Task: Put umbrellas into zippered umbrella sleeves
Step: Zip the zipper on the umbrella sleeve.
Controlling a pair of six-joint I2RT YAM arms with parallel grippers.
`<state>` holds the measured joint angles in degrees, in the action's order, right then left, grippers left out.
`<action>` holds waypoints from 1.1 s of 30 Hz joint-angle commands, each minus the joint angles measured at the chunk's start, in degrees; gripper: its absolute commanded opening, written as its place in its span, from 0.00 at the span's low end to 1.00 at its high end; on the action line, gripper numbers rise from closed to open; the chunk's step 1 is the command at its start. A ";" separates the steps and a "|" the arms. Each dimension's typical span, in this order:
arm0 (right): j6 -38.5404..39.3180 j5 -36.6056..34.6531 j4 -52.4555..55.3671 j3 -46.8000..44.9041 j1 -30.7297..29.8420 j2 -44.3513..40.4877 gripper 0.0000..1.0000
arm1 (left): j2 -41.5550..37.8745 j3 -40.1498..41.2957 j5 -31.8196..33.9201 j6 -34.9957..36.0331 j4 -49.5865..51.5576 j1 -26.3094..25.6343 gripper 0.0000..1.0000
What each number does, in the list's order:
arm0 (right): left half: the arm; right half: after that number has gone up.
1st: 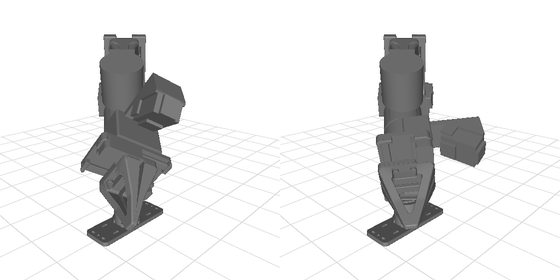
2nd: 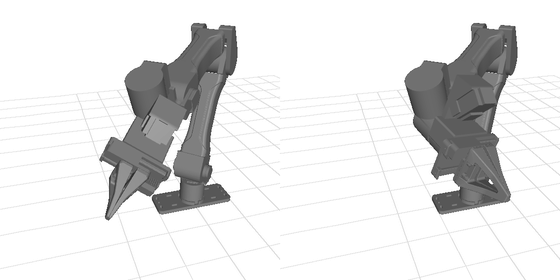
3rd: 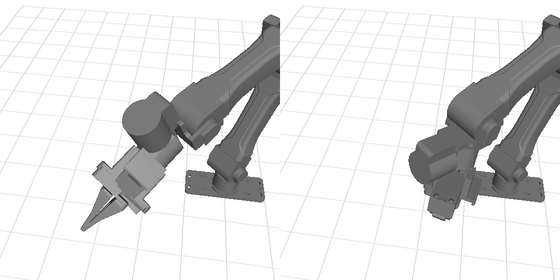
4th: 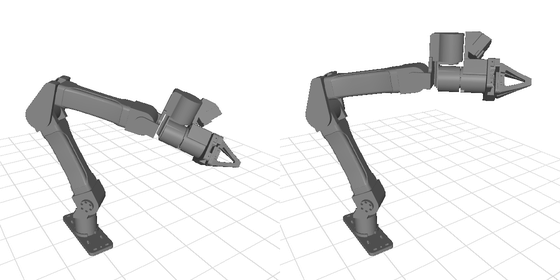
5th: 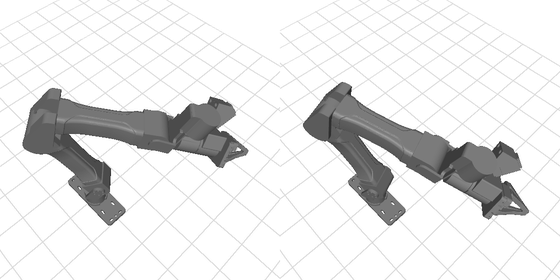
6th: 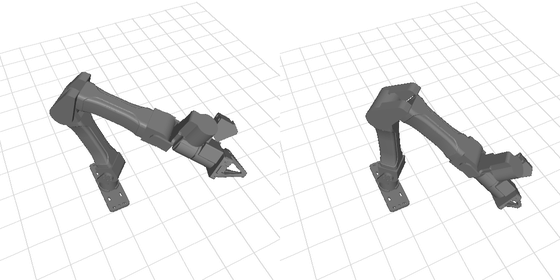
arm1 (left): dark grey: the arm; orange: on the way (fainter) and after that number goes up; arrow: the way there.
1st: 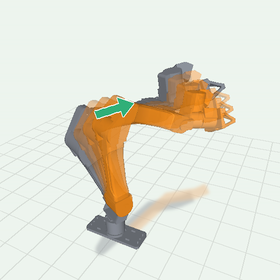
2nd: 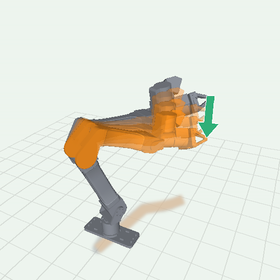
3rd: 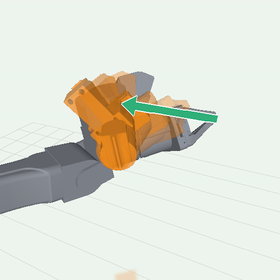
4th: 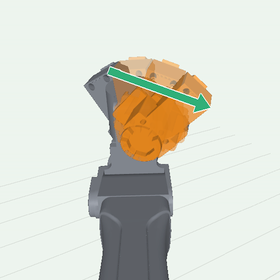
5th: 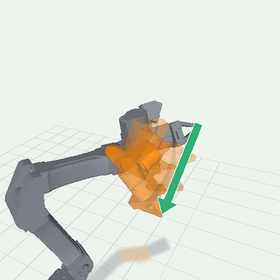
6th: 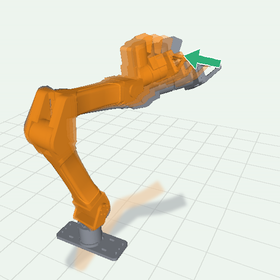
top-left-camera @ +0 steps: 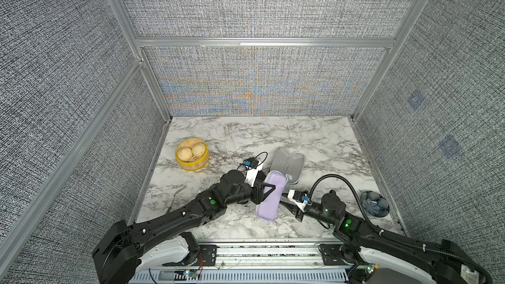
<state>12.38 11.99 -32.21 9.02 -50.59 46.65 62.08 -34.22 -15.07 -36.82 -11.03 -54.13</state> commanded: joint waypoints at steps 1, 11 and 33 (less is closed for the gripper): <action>1.26 -1.35 -4.00 0.37 -0.08 1.05 0.30 | -0.09 -0.02 -1.70 -0.48 -3.31 -0.04 0.00; 2.76 -9.47 -5.59 -0.65 -0.30 4.62 0.31 | -2.92 0.25 1.53 0.83 0.26 -0.06 0.00; 2.47 -2.18 -8.93 2.40 -1.44 6.95 0.27 | -2.34 0.38 2.52 -0.09 -0.26 -0.02 0.00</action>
<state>14.66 9.45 -37.69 10.28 -51.83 52.88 59.37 -33.61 -11.92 -36.71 -8.14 -54.17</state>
